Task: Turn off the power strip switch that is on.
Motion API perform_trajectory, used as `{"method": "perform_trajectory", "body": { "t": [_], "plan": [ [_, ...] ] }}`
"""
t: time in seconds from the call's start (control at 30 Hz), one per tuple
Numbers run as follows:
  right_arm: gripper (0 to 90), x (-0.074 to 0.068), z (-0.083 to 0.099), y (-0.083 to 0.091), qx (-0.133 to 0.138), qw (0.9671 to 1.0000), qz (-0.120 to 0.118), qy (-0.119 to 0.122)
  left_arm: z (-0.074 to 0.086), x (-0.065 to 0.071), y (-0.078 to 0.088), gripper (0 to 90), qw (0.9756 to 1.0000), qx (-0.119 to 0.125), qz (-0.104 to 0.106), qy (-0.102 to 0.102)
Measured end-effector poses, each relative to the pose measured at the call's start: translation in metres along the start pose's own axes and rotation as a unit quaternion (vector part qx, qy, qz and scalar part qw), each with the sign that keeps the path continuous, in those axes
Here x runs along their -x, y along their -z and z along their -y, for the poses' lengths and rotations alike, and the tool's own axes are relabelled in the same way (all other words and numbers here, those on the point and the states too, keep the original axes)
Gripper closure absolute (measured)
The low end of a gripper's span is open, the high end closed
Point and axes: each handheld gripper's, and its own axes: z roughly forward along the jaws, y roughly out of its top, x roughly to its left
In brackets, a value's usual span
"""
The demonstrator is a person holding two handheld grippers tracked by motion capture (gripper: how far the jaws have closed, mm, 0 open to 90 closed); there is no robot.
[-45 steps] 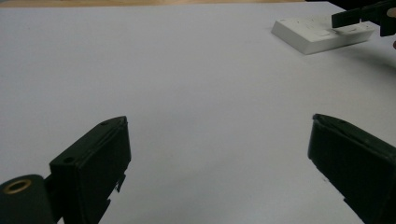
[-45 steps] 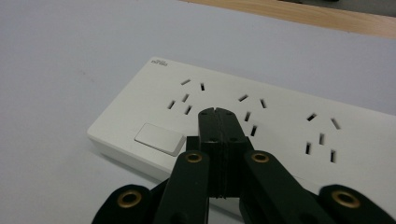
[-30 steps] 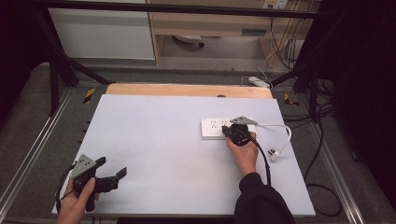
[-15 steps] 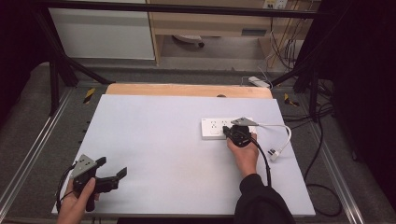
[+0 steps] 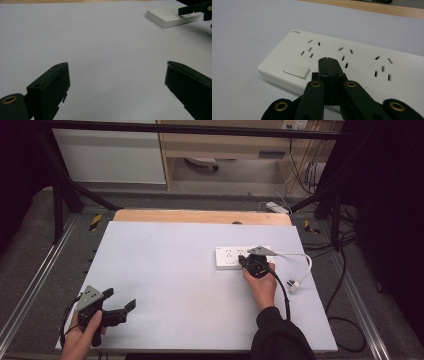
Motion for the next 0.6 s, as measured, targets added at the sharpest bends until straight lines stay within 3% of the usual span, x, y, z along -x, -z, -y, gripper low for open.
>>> {"method": "perform_trajectory", "body": {
  "t": [0.27, 0.5, 0.6],
  "plan": [
    [90.0, -0.0009, 0.0008, -0.0002, 0.001, 1.0, 0.004, -0.001, 0.0004, 0.0003, -0.0001, 5.8, 1.0, -0.002, 0.0, 0.001],
    [90.0, -0.0035, 0.0034, -0.0019, 0.007, 0.9996, 0.011, 0.026, 0.0005, 0.0001, -0.0003, 5.9, 1.0, -0.005, -0.001, 0.001],
    [90.0, -0.0041, 0.0037, -0.002, 0.009, 0.9996, 0.013, 0.025, 0.0007, 0.0001, 0.0, 5.9, 1.0, -0.004, -0.001, 0.0]
  ]
}}
